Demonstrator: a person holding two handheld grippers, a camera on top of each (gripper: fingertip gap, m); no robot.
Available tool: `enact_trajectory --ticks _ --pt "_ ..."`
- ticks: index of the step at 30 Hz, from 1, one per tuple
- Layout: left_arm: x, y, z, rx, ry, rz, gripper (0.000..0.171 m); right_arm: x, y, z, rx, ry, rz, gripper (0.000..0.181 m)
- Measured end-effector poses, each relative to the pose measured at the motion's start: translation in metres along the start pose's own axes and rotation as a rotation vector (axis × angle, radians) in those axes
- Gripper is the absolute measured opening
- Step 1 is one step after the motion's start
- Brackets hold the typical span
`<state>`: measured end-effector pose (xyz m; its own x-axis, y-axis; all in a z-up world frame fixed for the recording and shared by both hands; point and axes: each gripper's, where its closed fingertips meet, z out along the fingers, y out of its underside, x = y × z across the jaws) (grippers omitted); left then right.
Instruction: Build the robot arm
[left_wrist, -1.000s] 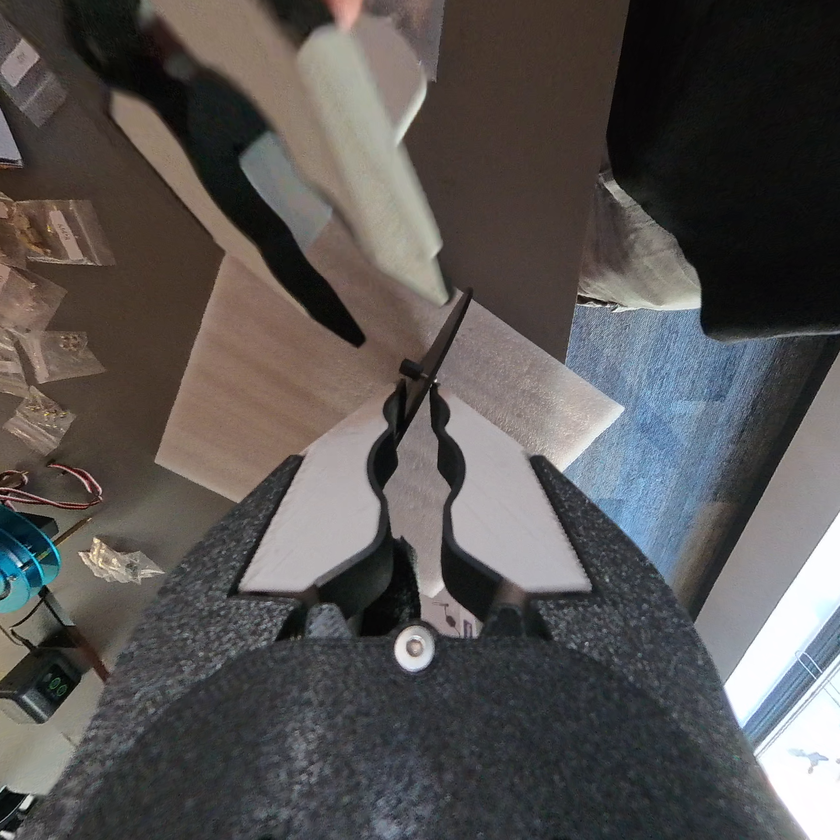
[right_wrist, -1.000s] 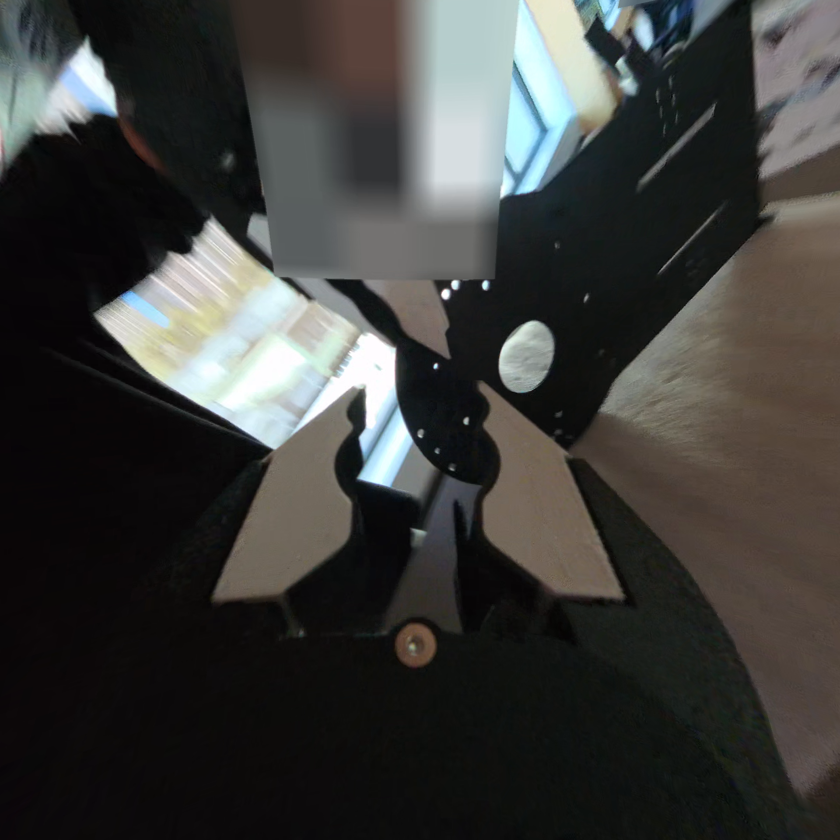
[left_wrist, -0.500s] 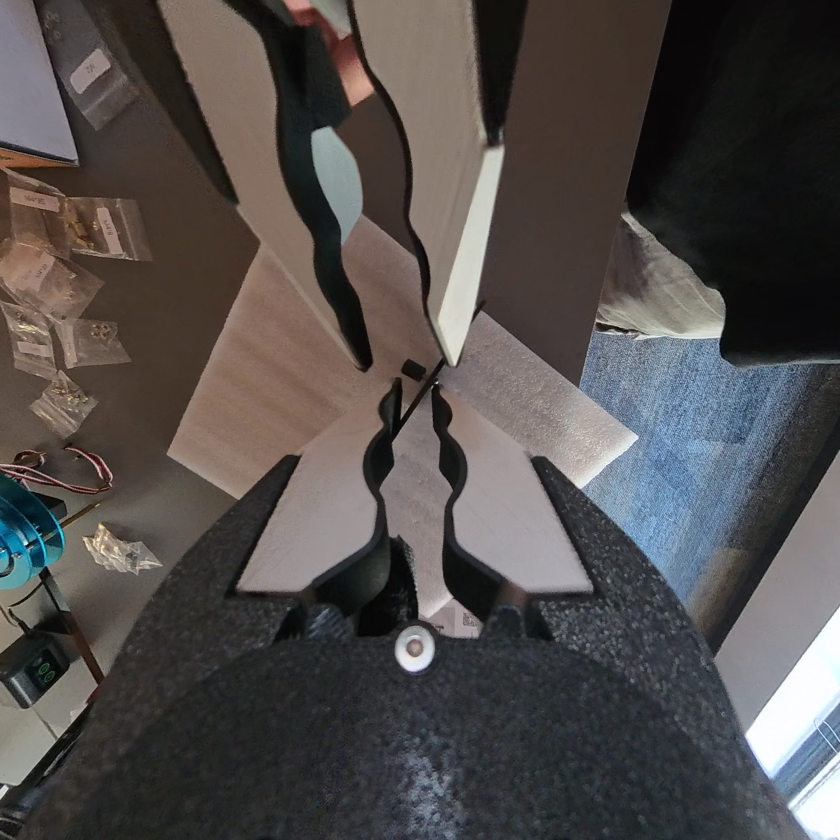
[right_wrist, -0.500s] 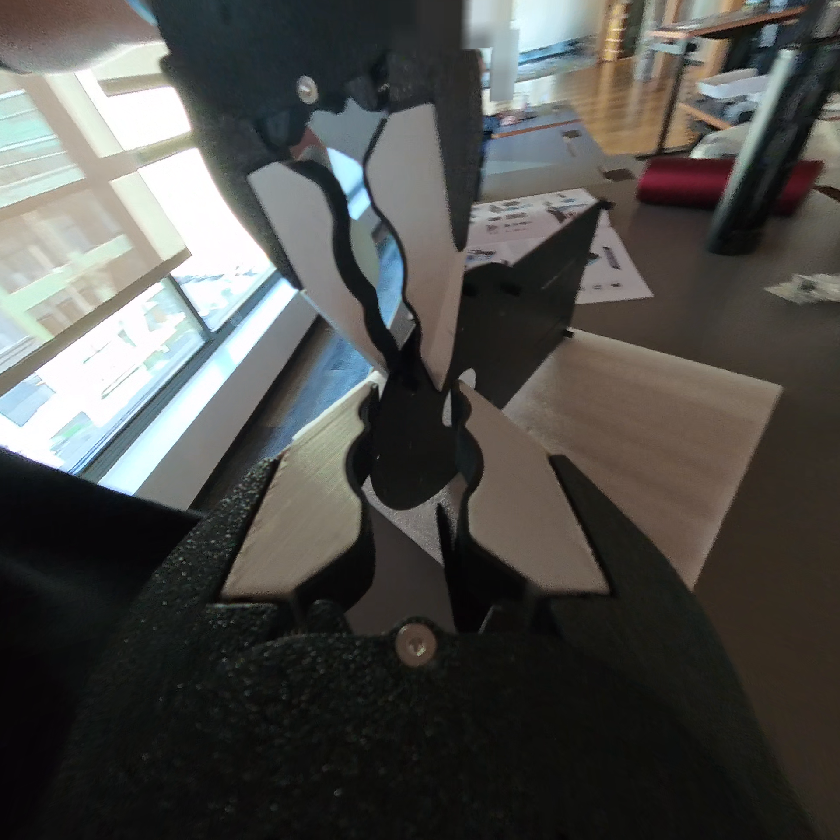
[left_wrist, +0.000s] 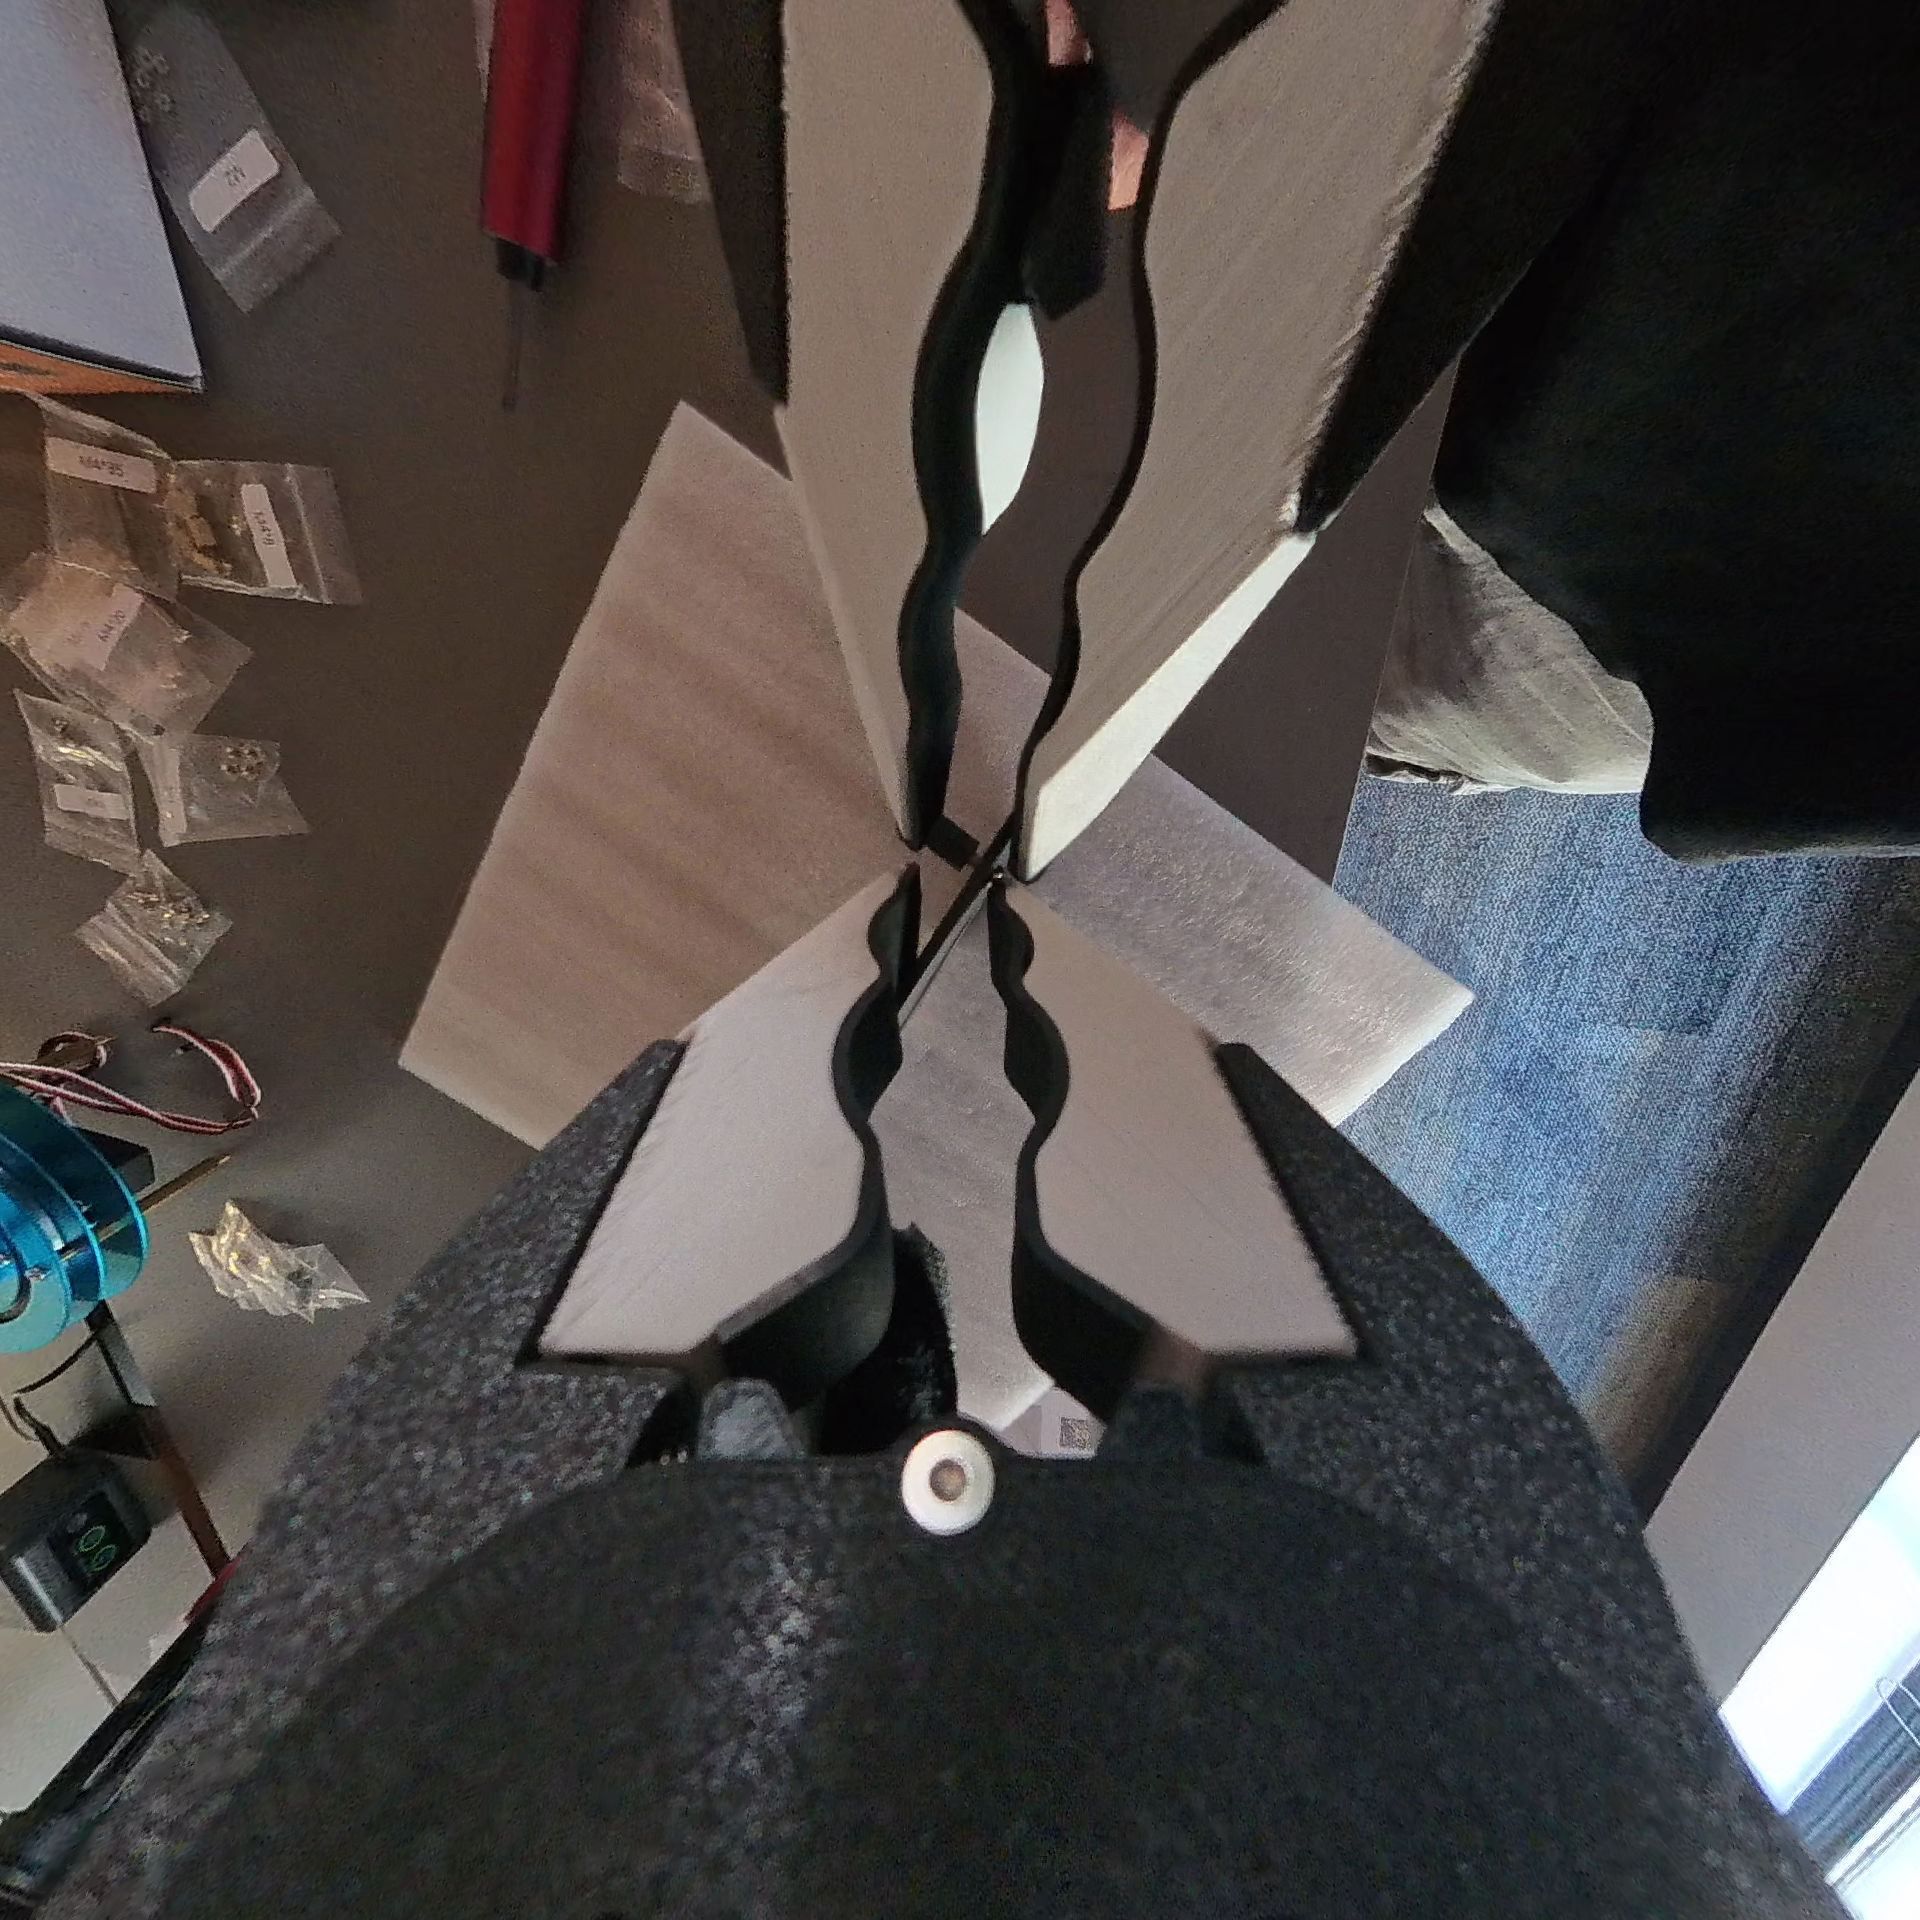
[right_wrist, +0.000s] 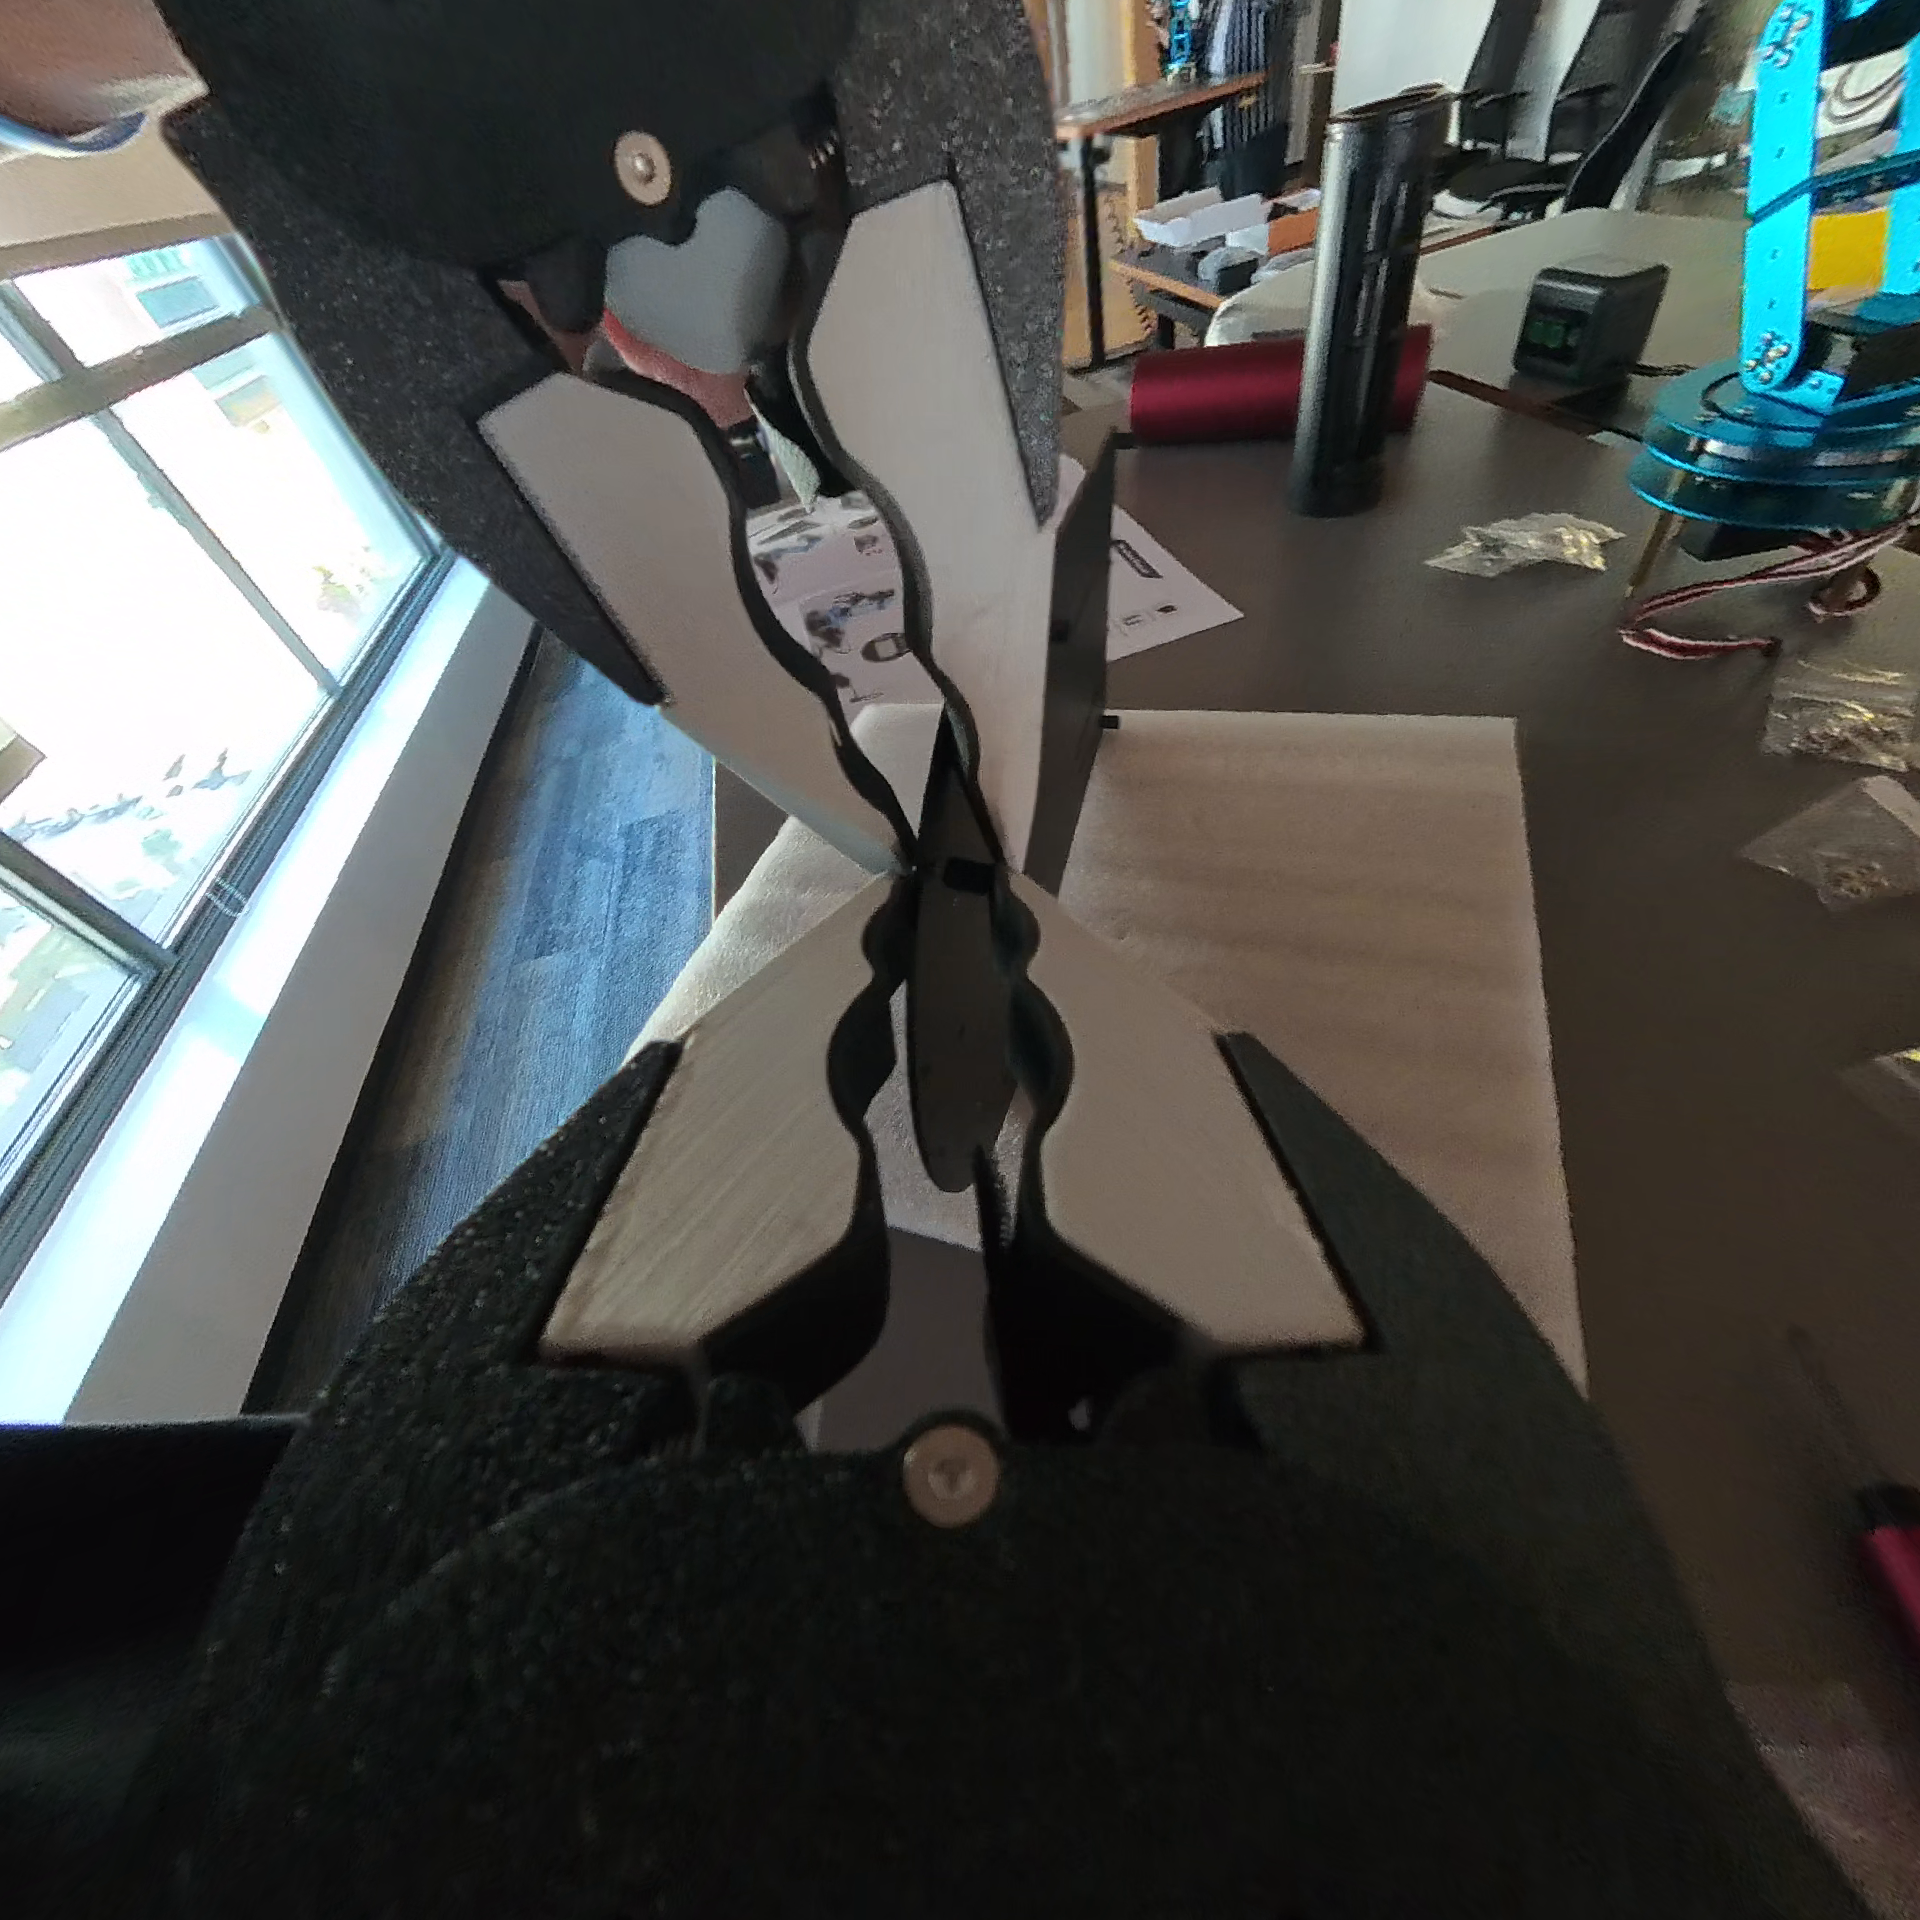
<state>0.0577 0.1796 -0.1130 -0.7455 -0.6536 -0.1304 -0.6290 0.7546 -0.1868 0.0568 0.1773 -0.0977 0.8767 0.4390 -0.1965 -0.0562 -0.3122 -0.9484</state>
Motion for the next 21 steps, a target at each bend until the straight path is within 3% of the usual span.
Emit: enact_trajectory --ticks 4,6,12,15,21 --pt "0.002 0.001 -0.001 0.003 0.006 0.000 0.011 -0.002 -0.001 0.000 0.014 -0.040 -0.078 0.015" --pt "0.002 0.001 -0.001 0.008 0.003 0.000 0.011 -0.004 -0.005 -0.003 0.017 -0.092 -0.160 0.034" --pt "0.001 0.001 -0.001 0.014 -0.006 -0.001 0.012 -0.014 0.006 -0.021 -0.054 -0.232 -0.632 0.049" --pt "0.001 0.001 -0.001 0.015 -0.004 -0.007 0.012 -0.012 0.005 -0.019 -0.086 -0.225 -0.806 0.050" --pt "0.003 0.002 -0.001 0.011 0.005 -0.012 0.011 -0.013 0.015 -0.007 -0.178 -0.249 -0.936 0.051"
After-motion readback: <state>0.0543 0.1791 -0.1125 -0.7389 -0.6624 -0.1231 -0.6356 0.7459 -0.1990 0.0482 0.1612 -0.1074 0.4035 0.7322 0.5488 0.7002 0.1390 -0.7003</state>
